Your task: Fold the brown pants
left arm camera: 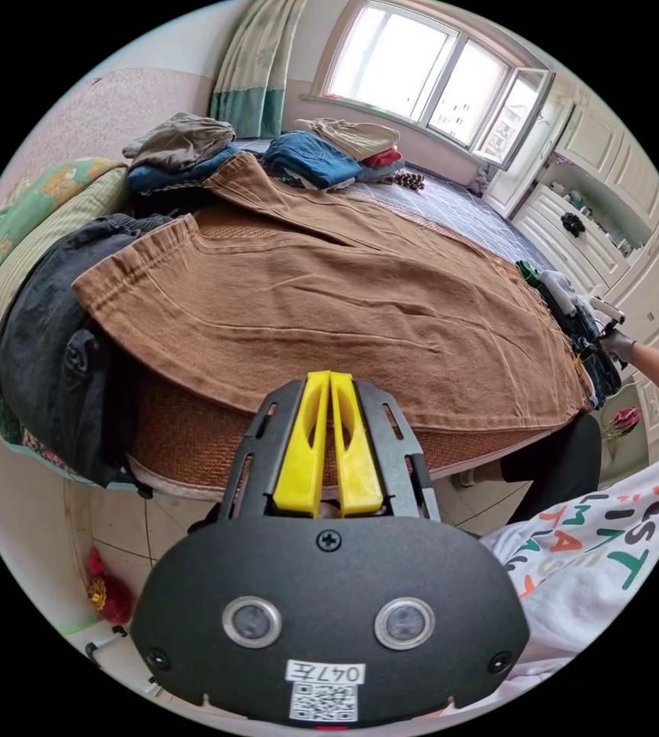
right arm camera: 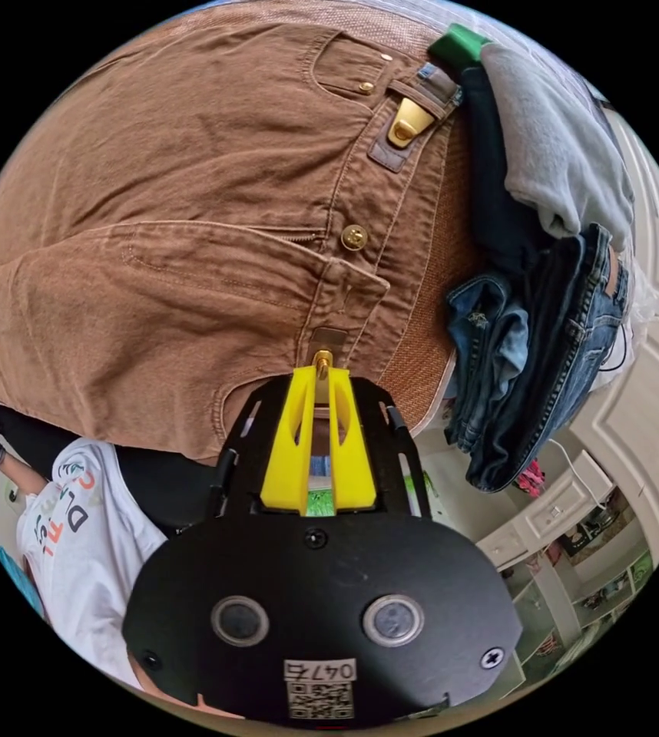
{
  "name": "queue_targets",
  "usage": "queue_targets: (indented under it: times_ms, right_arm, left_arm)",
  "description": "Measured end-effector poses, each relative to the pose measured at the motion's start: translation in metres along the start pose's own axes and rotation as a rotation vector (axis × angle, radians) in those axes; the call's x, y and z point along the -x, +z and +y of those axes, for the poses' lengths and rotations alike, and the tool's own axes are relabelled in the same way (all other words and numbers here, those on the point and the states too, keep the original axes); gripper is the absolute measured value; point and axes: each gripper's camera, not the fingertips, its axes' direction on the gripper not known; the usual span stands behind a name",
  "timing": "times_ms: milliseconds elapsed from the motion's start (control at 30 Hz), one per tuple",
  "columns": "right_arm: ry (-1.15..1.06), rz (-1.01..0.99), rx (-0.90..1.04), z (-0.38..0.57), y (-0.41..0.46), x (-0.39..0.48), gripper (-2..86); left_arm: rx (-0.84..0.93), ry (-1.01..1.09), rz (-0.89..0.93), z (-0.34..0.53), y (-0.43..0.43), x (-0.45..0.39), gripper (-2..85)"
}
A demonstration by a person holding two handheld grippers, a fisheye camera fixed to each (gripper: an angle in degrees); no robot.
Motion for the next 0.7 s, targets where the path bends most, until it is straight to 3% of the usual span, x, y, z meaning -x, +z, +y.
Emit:
queue_targets:
  times_ms: [367, 533, 700]
  right_arm:
    - [0.092, -0.138, 0.056, -0.003, 0.006, -0.024, 0.4]
    - [0.337, -0.411, 0.006, 0.035, 0.018, -0.064, 0.3]
    - [0.498, -0.559, -0.066, 0.073, 0.024, -0.066, 0.3]
  left_arm:
    - [-0.001, -0.01, 0.02, 0.002, 0.009, 0.004, -1.0]
    - [-0.001, -0.006, 0.011, 0.002, 0.013, 0.0, -1.0]
    - [0.0, 0.005, 0.005, 0.002, 0.018, -0.002, -1.0]
